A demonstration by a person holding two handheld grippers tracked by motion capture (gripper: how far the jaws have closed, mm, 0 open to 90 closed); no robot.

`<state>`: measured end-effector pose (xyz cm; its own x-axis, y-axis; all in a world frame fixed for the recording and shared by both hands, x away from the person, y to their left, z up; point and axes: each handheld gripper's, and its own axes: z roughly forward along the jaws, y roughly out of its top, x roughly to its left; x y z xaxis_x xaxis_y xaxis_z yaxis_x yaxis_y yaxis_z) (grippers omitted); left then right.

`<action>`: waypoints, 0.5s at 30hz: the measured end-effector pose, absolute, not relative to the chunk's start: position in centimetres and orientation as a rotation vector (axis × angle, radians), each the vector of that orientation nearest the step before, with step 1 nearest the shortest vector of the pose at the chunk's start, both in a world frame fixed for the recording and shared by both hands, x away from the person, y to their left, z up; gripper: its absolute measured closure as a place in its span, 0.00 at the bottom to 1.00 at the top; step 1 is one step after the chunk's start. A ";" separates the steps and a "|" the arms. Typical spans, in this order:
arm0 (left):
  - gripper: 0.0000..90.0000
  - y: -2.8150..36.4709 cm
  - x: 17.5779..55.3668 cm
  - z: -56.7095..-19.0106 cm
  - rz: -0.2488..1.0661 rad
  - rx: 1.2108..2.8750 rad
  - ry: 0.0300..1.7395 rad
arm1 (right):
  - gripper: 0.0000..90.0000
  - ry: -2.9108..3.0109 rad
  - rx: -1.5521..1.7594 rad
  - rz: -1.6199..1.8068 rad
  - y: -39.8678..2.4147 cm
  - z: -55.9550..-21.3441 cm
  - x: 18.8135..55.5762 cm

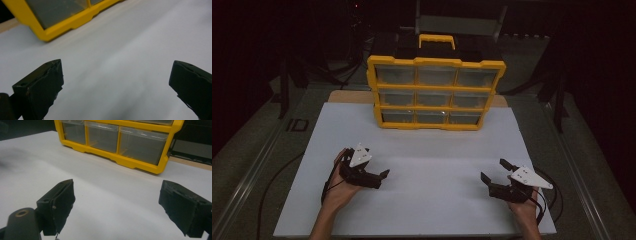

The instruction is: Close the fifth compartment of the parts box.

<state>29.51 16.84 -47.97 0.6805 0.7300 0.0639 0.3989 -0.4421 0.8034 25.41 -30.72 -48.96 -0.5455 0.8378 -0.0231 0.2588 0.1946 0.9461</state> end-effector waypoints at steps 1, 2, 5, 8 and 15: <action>0.00 16.8 29.5 -48.0 0.520 2.082 0.866 | 0.14 1.922 1.020 1.355 -30.7 -49.0 25.4; 0.00 17.1 29.3 -48.2 0.513 2.069 0.873 | 0.14 1.922 1.020 1.355 -30.7 -49.0 25.4; 0.00 17.8 28.8 -48.7 0.513 2.051 0.887 | 0.14 1.921 1.020 1.351 -30.7 -49.0 25.4; 0.00 18.5 27.8 -48.9 0.533 2.016 0.879 | 0.14 1.920 1.022 1.354 -30.7 -48.9 25.4; 0.00 19.6 26.4 -48.8 0.564 1.972 0.864 | 0.13 1.923 1.015 1.353 -30.7 -48.9 25.3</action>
